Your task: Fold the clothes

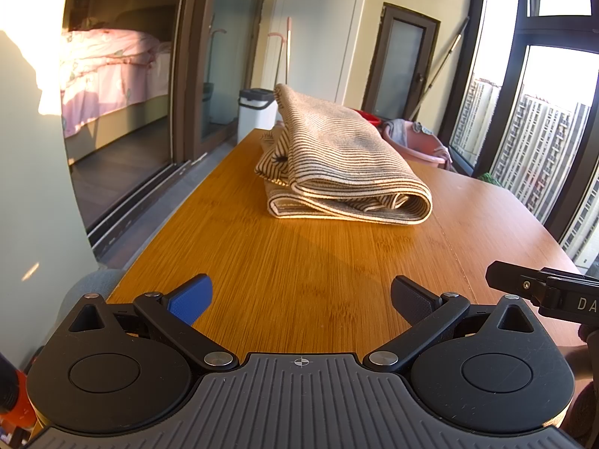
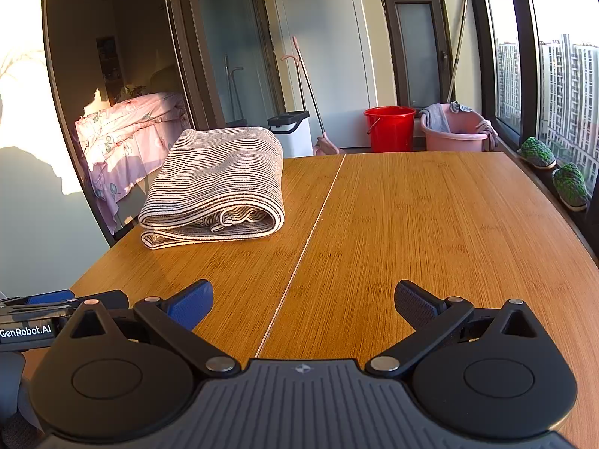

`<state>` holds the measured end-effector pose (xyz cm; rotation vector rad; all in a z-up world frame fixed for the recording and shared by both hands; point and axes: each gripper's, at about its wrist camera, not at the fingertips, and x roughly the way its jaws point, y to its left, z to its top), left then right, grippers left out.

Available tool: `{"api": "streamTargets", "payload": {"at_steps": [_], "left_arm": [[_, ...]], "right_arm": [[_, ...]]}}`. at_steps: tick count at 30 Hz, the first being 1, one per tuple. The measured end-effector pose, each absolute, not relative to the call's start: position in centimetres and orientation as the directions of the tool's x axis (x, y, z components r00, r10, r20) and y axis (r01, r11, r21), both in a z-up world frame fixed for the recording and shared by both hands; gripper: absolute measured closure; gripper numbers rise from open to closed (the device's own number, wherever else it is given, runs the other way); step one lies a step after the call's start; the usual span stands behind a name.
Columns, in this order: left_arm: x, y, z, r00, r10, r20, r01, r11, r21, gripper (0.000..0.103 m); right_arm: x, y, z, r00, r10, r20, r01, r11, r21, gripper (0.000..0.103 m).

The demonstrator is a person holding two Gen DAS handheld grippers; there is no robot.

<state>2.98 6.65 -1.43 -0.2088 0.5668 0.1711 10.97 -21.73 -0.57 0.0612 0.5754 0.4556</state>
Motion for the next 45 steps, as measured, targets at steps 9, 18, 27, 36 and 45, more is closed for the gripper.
{"api": "streamTargets", "payload": {"at_steps": [9, 18, 27, 36, 45], "left_arm": [[2.87, 6.67, -1.38, 0.831, 0.123, -0.542, -0.234, 0.962, -0.139, 0.000], [3.17, 6.43, -1.25, 0.811, 0.164, -0.562, -0.252, 0.964, -0.082, 0.000], [3.02, 6.29, -1.17, 0.816, 0.166, -0.554, -0.244, 0.967, -0.069, 0.000], [3.19, 6.46, -1.15, 0.814, 0.158, -0.558, -0.241, 0.967, -0.078, 0.000], [2.77, 6.59, -1.04, 0.830, 0.161, -0.535, -0.242, 0.967, -0.085, 0.000]], "right_arm": [[10.96, -21.69, -0.52, 0.742, 0.433, -0.512, -0.398, 0.899, 0.183, 0.000], [10.82, -21.72, -0.55, 0.743, 0.433, -0.510, -0.399, 0.899, 0.183, 0.000], [10.93, -21.74, -0.47, 0.743, 0.431, -0.512, -0.401, 0.899, 0.176, 0.000], [10.78, -21.57, -0.47, 0.744, 0.429, -0.512, -0.400, 0.900, 0.173, 0.000], [10.77, -21.34, -0.49, 0.736, 0.437, -0.517, -0.409, 0.896, 0.175, 0.000]]}}
